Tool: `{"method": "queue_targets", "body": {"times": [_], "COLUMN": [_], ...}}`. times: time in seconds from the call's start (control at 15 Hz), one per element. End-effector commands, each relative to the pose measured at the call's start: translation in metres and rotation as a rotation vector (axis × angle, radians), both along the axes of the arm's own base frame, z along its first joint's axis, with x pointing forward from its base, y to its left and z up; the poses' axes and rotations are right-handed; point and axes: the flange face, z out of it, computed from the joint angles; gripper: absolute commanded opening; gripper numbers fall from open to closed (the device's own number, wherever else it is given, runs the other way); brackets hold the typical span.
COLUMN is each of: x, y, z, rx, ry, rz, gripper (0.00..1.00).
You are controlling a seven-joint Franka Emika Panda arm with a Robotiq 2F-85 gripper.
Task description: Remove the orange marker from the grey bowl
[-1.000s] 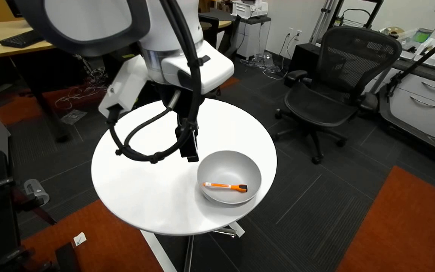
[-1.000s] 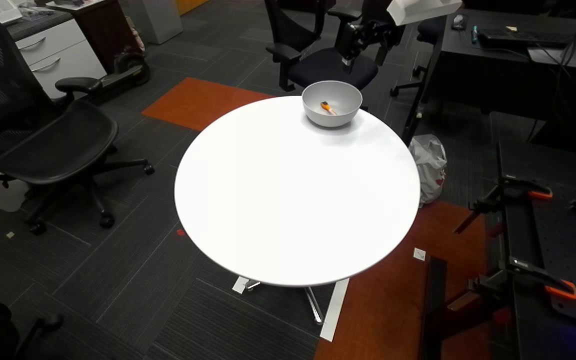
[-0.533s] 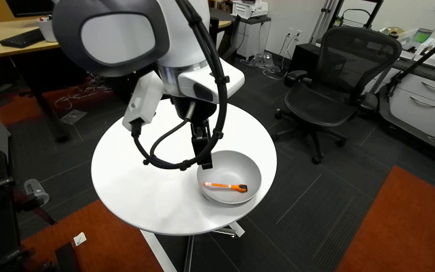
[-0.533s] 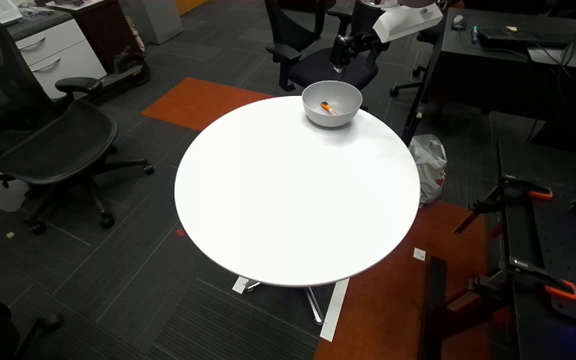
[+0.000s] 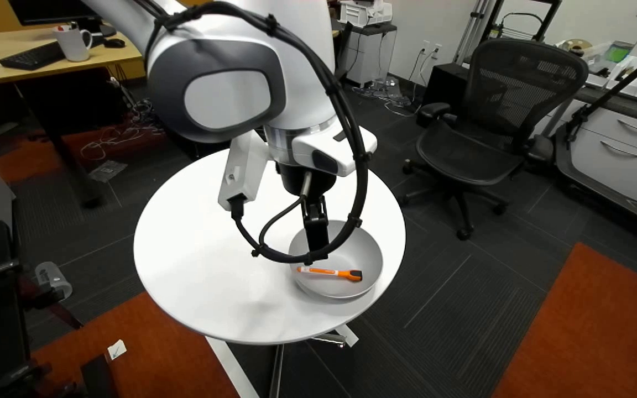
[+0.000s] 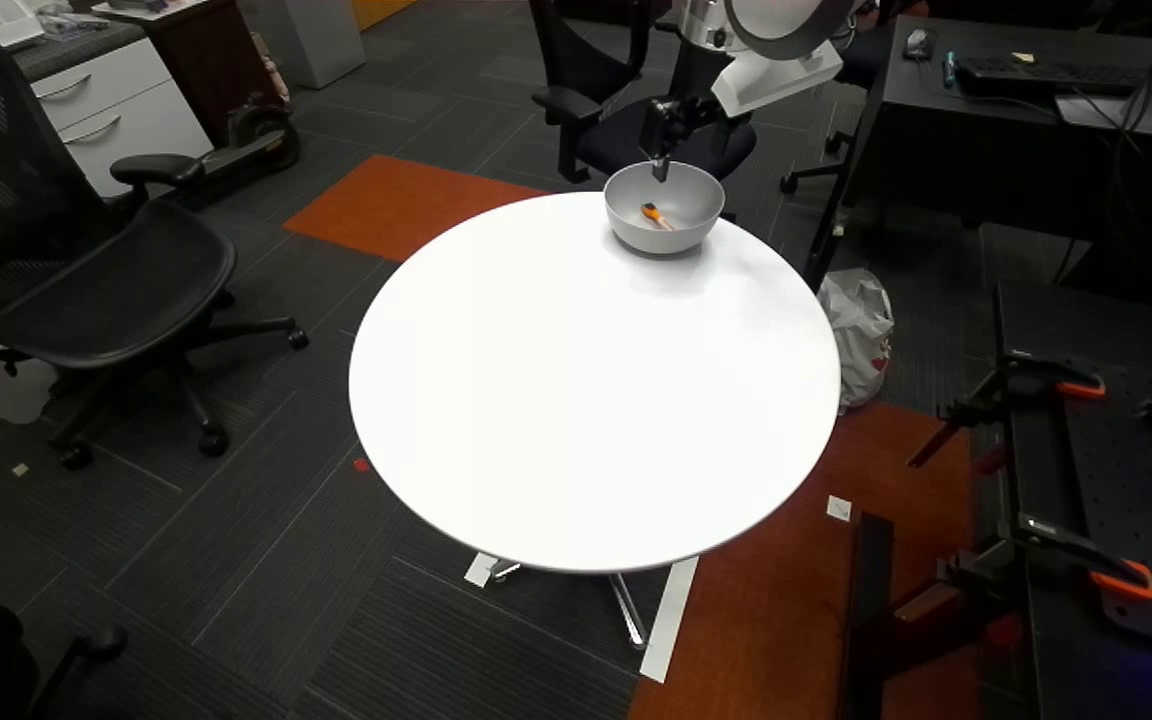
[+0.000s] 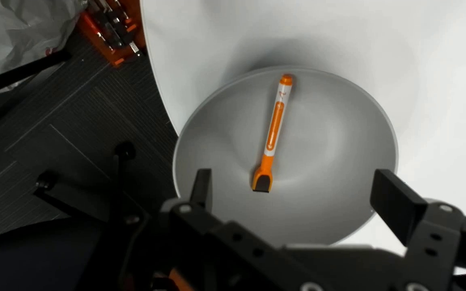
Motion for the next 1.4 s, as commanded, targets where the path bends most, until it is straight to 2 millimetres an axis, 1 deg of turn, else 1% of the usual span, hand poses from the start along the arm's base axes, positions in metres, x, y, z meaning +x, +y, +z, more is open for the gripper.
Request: {"method": "queue_targets", "body": {"times": [0.0, 0.4, 0.93, 1.33], "x": [0.014, 0.028, 0.046, 0.055], "y": [-0.010, -0.023, -0.038, -0.041], "z": [-0.014, -0.041, -0.065, -0.081], "rx": [0.012, 0.041, 0.042, 0.060], "ry": [-0.005, 0.002, 0.020, 0.050], "rz": [-0.019, -0.059, -0.074, -0.073], "gripper": [1.00, 1.00, 1.00, 1.00]}}
